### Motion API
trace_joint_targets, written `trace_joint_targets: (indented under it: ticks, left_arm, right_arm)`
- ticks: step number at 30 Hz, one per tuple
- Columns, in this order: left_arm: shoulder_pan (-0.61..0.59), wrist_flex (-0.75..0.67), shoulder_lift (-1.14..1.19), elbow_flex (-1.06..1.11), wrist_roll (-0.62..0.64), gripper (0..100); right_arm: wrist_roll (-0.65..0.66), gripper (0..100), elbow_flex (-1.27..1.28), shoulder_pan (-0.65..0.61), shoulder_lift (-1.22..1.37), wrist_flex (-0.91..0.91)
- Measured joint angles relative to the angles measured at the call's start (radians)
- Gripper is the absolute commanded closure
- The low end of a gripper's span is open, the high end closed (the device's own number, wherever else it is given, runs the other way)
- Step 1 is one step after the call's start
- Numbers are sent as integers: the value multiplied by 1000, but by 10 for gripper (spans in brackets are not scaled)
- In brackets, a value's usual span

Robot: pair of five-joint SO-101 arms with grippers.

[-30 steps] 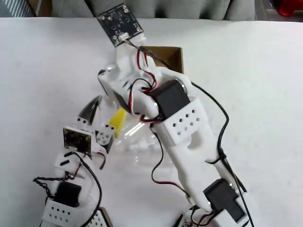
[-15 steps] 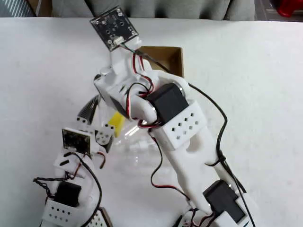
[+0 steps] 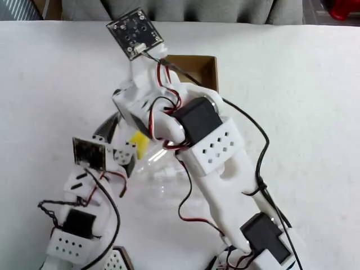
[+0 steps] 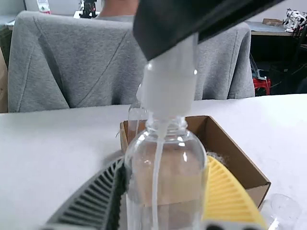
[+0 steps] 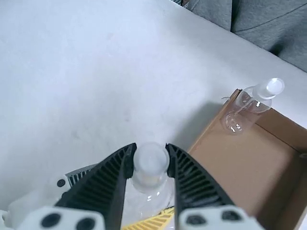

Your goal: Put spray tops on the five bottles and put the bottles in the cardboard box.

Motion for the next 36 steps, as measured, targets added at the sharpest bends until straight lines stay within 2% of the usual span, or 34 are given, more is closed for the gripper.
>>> trace_joint_targets:
  ticks: [6,14,29,36]
  left_arm:
    - [-5,-72,172,-29,54,979]
    - [-5,-83,178,-29,57,979]
    - [0,-84,-54,100,57,979]
    - [2,-84,-74,101,57,979]
  right_arm:
    - [2,983,0,32,0,-32]
    - [0,983,0,57,11,-51]
    - [-2,974,-17,55,121,-91]
    - [-2,774,-98,54,126,0]
